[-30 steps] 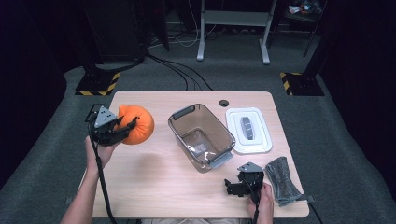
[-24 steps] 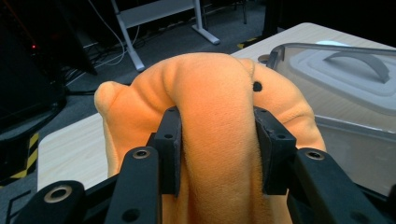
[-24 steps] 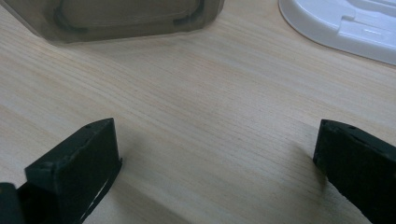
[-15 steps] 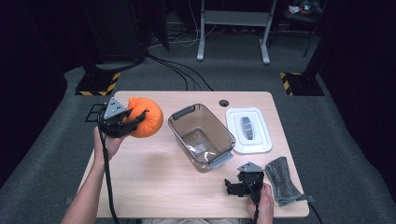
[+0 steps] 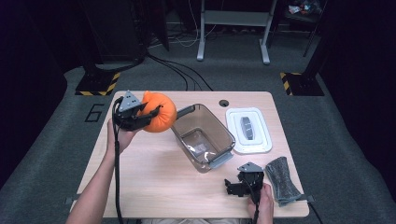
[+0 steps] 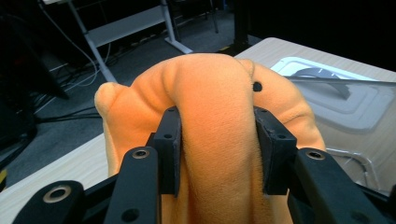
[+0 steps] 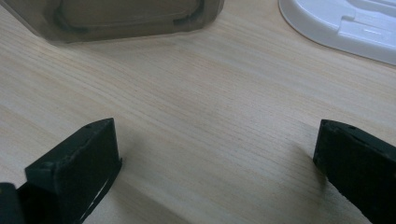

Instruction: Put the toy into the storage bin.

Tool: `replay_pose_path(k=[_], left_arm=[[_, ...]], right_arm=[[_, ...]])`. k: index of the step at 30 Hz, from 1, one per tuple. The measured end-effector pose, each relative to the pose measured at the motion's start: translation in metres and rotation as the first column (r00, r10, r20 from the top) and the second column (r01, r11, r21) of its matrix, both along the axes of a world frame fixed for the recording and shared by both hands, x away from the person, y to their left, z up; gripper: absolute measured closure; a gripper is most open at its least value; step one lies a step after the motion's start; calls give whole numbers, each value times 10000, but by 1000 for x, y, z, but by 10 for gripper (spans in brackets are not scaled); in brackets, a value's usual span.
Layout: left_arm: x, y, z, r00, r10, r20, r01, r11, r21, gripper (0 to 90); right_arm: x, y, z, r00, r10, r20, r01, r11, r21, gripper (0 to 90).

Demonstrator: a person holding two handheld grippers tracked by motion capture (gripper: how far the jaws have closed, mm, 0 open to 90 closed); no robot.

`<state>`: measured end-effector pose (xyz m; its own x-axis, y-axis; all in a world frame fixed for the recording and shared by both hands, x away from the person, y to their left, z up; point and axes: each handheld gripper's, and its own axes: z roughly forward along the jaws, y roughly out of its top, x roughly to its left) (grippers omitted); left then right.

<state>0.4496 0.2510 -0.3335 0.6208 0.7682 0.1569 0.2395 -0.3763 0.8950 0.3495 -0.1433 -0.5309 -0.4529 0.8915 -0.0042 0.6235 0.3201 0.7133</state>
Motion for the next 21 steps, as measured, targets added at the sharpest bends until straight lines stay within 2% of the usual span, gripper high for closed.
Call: replay_pose_path(k=[12, 21], left_arm=[[11, -34, 7, 9977, -680, -74, 680, 9976, 109, 585], [16, -59, 4, 9935, -1111, -241, 1111, 9938, -11, 580]], right_arm=[[0, 1, 0, 9999, -158, 16, 158, 9998, 85, 0], [0, 1, 0, 9999, -109, 27, 109, 9999, 67, 0]])
